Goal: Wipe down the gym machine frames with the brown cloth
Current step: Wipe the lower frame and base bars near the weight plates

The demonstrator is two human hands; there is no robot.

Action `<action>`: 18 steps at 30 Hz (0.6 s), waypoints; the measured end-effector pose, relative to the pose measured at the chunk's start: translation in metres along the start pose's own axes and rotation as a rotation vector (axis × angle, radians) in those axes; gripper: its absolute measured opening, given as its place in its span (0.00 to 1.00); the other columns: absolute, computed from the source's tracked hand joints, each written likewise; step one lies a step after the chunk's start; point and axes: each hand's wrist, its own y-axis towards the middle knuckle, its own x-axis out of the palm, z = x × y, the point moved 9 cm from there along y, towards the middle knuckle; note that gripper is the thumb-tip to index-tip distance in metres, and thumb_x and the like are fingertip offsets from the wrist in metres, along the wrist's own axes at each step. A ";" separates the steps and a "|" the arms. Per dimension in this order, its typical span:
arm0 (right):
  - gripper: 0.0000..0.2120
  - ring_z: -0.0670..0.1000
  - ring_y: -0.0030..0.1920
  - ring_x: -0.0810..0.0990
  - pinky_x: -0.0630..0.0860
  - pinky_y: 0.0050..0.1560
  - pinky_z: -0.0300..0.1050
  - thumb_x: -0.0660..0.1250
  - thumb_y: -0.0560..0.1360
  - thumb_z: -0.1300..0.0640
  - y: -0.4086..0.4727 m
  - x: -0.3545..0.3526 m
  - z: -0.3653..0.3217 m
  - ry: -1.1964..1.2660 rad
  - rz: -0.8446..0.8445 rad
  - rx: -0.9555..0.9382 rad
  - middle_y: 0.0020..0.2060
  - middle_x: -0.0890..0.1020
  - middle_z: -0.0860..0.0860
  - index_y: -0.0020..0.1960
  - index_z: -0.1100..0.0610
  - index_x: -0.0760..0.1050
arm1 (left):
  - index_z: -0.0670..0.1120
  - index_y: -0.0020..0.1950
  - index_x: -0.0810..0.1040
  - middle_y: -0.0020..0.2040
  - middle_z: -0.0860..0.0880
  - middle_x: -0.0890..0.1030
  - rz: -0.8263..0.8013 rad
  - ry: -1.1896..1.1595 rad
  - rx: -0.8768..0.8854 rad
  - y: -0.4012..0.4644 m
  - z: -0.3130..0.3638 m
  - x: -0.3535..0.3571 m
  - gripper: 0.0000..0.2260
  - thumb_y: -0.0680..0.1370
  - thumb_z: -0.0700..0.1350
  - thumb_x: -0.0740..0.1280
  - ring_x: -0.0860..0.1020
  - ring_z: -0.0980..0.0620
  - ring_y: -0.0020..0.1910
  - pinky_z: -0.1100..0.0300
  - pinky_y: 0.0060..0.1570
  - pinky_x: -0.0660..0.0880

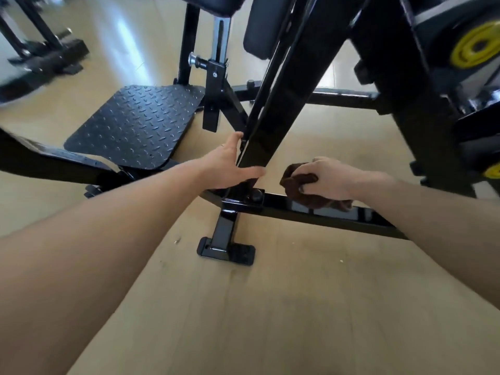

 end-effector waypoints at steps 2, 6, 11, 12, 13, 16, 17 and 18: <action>0.14 0.44 0.45 0.75 0.70 0.45 0.41 0.67 0.81 0.52 -0.013 -0.009 -0.017 0.015 -0.025 0.007 0.46 0.74 0.41 0.65 0.43 0.78 | 0.58 0.81 0.49 0.73 0.50 0.72 -0.017 -0.057 -0.004 -0.007 0.015 -0.005 0.42 0.75 0.64 0.71 0.76 0.61 0.49 0.68 0.44 0.71; 0.13 0.51 0.51 0.81 0.78 0.51 0.44 0.67 0.81 0.53 -0.041 -0.025 -0.052 0.186 -0.092 0.047 0.51 0.82 0.47 0.65 0.43 0.77 | 0.55 0.81 0.50 0.69 0.47 0.76 -0.051 -0.076 -0.040 -0.029 0.045 -0.008 0.39 0.78 0.62 0.69 0.80 0.51 0.53 0.60 0.50 0.76; 0.13 0.58 0.53 0.84 0.83 0.56 0.56 0.69 0.79 0.52 -0.085 -0.041 -0.082 0.761 -0.125 0.276 0.53 0.84 0.55 0.63 0.50 0.77 | 0.48 0.80 0.55 0.72 0.43 0.74 -0.061 -0.105 -0.225 -0.071 0.076 -0.014 0.36 0.80 0.63 0.65 0.76 0.44 0.65 0.56 0.55 0.69; 0.14 0.60 0.54 0.84 0.82 0.59 0.59 0.69 0.80 0.52 -0.097 -0.040 -0.087 0.870 -0.167 0.333 0.54 0.84 0.57 0.65 0.50 0.76 | 0.46 0.80 0.56 0.72 0.43 0.74 -0.081 -0.151 -0.280 -0.081 0.082 -0.016 0.35 0.80 0.64 0.63 0.76 0.45 0.64 0.56 0.55 0.69; 0.15 0.61 0.55 0.84 0.81 0.60 0.60 0.69 0.80 0.51 -0.109 -0.042 -0.093 0.943 -0.199 0.380 0.55 0.84 0.58 0.66 0.50 0.75 | 0.46 0.79 0.58 0.71 0.43 0.74 -0.105 -0.203 -0.330 -0.092 0.090 -0.019 0.35 0.81 0.65 0.60 0.75 0.46 0.62 0.55 0.56 0.68; 0.13 0.56 0.51 0.86 0.84 0.53 0.52 0.68 0.81 0.47 -0.144 -0.065 -0.109 1.100 -0.198 0.482 0.51 0.86 0.54 0.64 0.46 0.75 | 0.46 0.73 0.67 0.63 0.46 0.80 -0.223 -0.429 -0.499 -0.130 0.118 -0.029 0.31 0.81 0.68 0.58 0.78 0.48 0.58 0.55 0.55 0.73; 0.10 0.53 0.46 0.88 0.85 0.45 0.47 0.68 0.81 0.47 -0.156 -0.076 -0.115 1.146 -0.178 0.501 0.46 0.88 0.52 0.62 0.46 0.76 | 0.47 0.69 0.71 0.60 0.46 0.82 -0.262 -0.512 -0.553 -0.144 0.130 -0.034 0.29 0.80 0.69 0.59 0.81 0.48 0.56 0.55 0.53 0.77; 0.08 0.51 0.40 0.88 0.83 0.37 0.43 0.68 0.82 0.48 -0.168 -0.087 -0.121 1.221 -0.162 0.525 0.41 0.88 0.50 0.60 0.47 0.76 | 0.47 0.66 0.73 0.57 0.46 0.84 -0.286 -0.580 -0.599 -0.158 0.141 -0.039 0.28 0.80 0.68 0.61 0.83 0.47 0.55 0.55 0.51 0.81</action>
